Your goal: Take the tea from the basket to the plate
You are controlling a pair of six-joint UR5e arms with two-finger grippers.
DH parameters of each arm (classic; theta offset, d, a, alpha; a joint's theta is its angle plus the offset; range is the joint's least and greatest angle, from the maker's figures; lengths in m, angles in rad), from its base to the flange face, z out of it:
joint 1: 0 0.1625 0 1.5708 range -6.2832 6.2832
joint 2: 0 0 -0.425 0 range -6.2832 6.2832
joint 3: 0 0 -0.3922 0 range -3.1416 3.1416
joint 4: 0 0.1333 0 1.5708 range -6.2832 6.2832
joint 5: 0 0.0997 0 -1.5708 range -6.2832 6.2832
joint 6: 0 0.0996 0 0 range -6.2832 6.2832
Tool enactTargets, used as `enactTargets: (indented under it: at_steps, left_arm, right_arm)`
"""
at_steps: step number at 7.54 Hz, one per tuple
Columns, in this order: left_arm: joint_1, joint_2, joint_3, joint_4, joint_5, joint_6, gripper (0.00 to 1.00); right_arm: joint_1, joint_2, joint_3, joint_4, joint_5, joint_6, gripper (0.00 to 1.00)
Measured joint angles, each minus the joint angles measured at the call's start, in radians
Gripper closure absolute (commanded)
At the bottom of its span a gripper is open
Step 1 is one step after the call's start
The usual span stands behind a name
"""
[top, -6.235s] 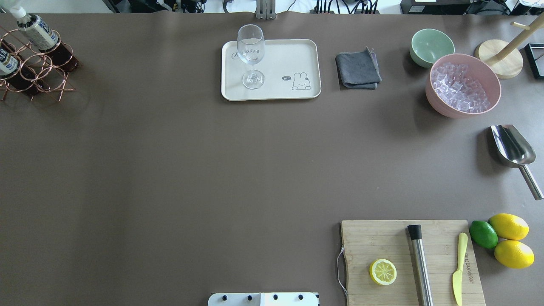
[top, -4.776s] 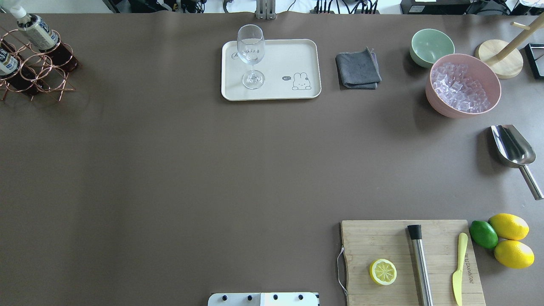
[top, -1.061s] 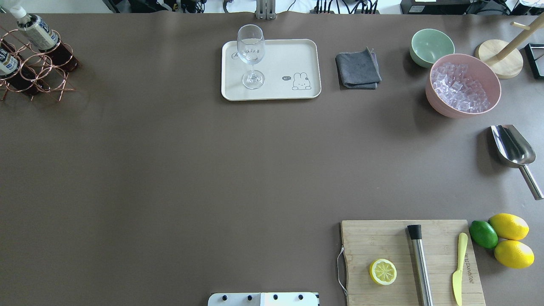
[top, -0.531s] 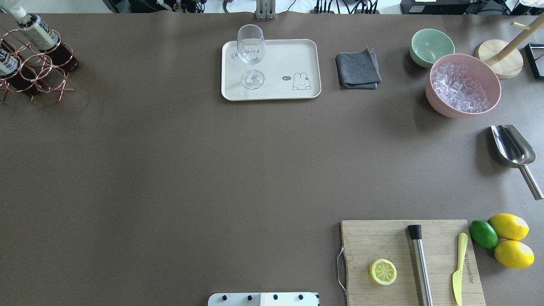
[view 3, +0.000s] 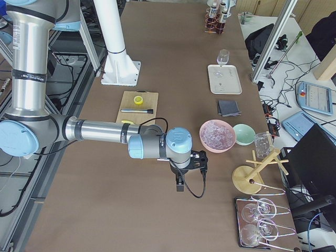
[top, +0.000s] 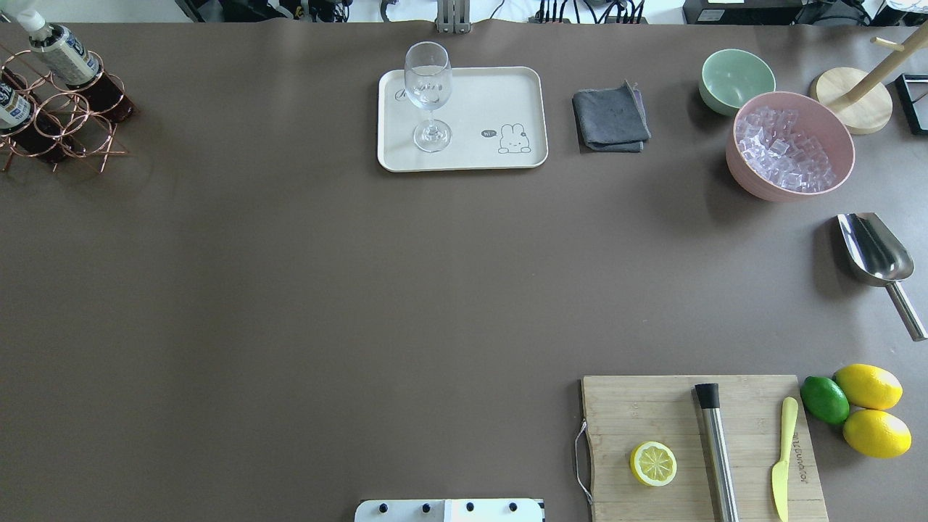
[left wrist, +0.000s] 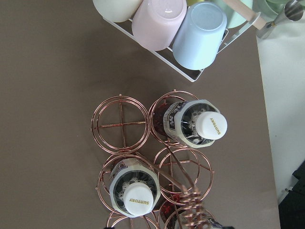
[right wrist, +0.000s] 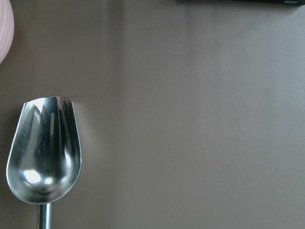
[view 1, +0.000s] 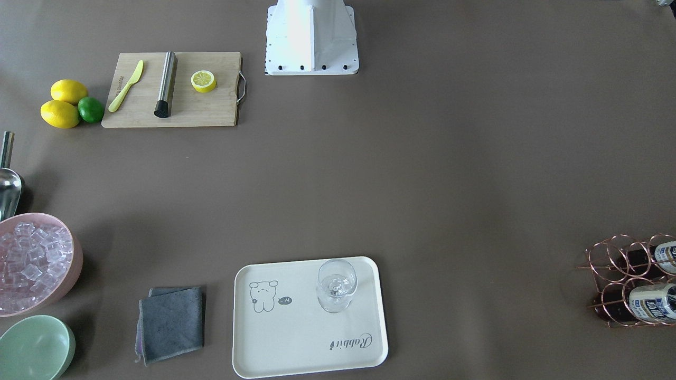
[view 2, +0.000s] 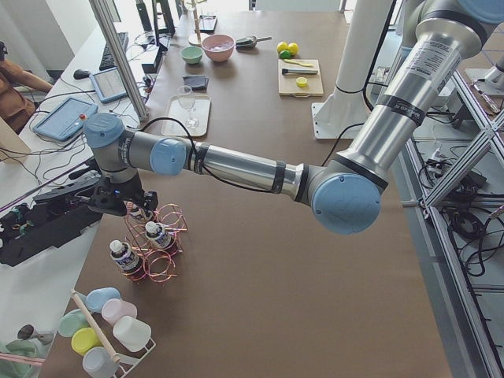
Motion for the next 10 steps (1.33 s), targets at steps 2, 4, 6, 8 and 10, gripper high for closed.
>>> enactTargets:
  at_steps: [2, 4, 6, 8, 10]
  left_arm:
    - [0.002, 0.000, 0.006, -0.009, 0.000, 0.000, 0.26]
    - [0.005, 0.000, 0.018, -0.027, 0.000, 0.000, 0.26]
    - [0.009, -0.001, 0.022, -0.035, 0.000, -0.009, 0.27]
    - [0.012, -0.002, 0.030, -0.066, 0.001, -0.041, 0.63]
    - [0.013, -0.004, 0.034, -0.074, 0.002, -0.052, 1.00]
  right_arm:
    - [0.000, 0.000, -0.001, 0.000, 0.000, 0.000, 0.00]
    - [0.000, 0.000, -0.001, 0.000, 0.000, 0.000, 0.00]
    - [0.000, 0.000, -0.001, 0.000, 0.000, 0.000, 0.00]
    - [0.000, 0.000, -0.002, 0.000, 0.000, 0.000, 0.00]
    - [0.000, 0.000, -0.001, 0.000, 0.000, 0.000, 0.00]
